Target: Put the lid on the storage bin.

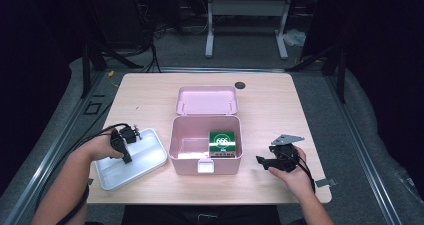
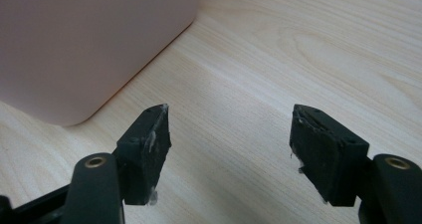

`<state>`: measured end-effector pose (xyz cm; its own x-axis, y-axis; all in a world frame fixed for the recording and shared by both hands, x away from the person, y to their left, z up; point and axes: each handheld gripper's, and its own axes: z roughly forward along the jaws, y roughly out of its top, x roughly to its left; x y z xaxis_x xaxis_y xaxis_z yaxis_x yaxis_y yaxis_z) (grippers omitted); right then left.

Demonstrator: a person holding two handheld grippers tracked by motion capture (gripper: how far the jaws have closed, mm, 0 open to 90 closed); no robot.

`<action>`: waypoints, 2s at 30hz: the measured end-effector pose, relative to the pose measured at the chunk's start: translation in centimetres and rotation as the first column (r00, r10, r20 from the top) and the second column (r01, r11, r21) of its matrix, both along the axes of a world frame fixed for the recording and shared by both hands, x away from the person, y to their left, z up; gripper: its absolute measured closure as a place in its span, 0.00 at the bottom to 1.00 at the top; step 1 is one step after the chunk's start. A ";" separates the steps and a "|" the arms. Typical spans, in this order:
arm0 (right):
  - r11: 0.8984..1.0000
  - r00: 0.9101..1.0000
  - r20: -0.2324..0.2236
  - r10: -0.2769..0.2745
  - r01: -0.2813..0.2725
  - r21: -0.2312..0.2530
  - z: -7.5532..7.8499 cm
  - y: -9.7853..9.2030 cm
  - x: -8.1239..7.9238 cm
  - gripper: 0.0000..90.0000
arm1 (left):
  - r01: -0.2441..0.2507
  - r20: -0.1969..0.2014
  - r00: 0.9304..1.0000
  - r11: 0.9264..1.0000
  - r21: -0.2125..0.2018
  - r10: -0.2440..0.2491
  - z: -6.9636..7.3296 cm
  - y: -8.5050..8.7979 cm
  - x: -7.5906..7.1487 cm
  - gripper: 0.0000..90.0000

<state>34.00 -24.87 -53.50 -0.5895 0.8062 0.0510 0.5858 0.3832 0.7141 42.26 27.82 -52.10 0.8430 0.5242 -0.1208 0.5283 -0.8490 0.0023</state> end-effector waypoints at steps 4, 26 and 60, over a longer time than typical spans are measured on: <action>1.000 1.000 0.001 -0.016 0.016 0.011 -0.1 -0.2 0.1 0.36 | -0.012 -0.024 1.000 0.999 -0.039 0.011 1.2 0.2 0.2 0.99; 1.000 1.000 0.006 -0.024 0.024 0.011 -0.1 -0.4 0.1 0.36 | -0.028 0.005 1.000 0.999 -0.027 0.028 6.8 1.7 -0.2 0.99; 0.999 0.999 0.007 -0.034 0.033 0.010 -0.1 -0.7 0.1 0.36 | 0.125 0.134 0.983 0.992 -0.009 -0.122 17.0 -5.4 0.6 0.99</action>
